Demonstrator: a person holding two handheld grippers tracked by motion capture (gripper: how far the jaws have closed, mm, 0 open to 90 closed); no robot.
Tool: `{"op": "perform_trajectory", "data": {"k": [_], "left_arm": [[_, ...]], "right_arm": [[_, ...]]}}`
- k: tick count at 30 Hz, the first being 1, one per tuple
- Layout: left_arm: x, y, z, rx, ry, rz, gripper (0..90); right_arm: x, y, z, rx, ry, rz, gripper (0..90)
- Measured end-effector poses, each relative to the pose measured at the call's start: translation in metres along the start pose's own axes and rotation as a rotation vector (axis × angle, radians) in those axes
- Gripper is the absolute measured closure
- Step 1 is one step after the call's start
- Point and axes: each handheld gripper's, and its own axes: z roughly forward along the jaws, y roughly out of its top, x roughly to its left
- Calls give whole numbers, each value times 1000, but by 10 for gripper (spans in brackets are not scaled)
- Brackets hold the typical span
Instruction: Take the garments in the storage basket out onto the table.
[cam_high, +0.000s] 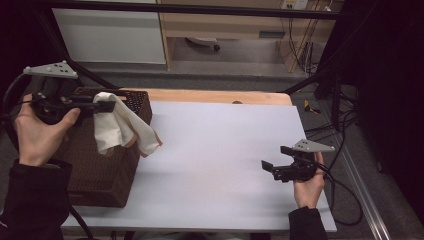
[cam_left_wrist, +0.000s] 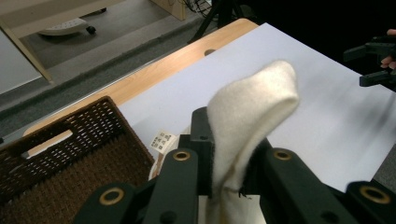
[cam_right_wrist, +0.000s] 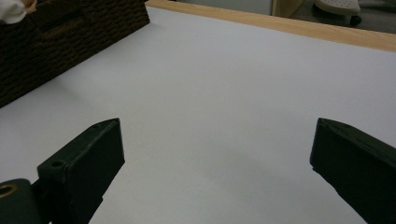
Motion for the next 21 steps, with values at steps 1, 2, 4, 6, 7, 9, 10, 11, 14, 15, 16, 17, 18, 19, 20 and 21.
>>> {"op": "perform_trajectory", "data": {"k": [1,2,4,6,7,9,10,11,14,15,16,17,18,19,20,21], "left_arm": [[-1,1,2,-1,-4,3,796],[-2,1,3,-1,-10,5,797],[-5,3,7,-1,-23,7,797],[-7,4,11,3,-30,10,797],[-8,5,13,3,-36,10,797],[-10,6,17,4,-42,12,797],[-11,6,19,6,-44,14,797],[-12,7,21,8,-49,18,797],[-15,8,25,10,-53,23,797],[-17,10,28,13,-58,27,797],[-18,10,29,14,-62,29,797],[-20,10,32,15,-69,31,797],[-20,11,34,17,-71,33,797],[-20,11,34,17,-71,33,796],[-23,11,39,25,-76,37,797],[-24,12,40,25,-80,37,797]], "right_arm": [[0,0,0,0,0,0,32],[0,0,0,-1,0,0,32],[0,0,0,-1,0,1,32],[0,0,0,-3,0,-1,32],[0,0,0,-4,-1,-2,32],[-1,0,0,-3,-1,-2,32],[-1,0,0,-3,-1,-1,32],[-1,0,-1,-2,0,-1,32],[-1,0,0,-4,0,0,32],[-1,0,0,-2,0,2,32],[-1,0,0,-1,1,2,32],[-1,0,0,-1,1,2,32],[-1,0,0,-2,2,2,32],[-1,0,0,-2,1,2,32],[-1,0,0,-2,1,2,32],[-1,0,0,-3,1,1,32]]}}
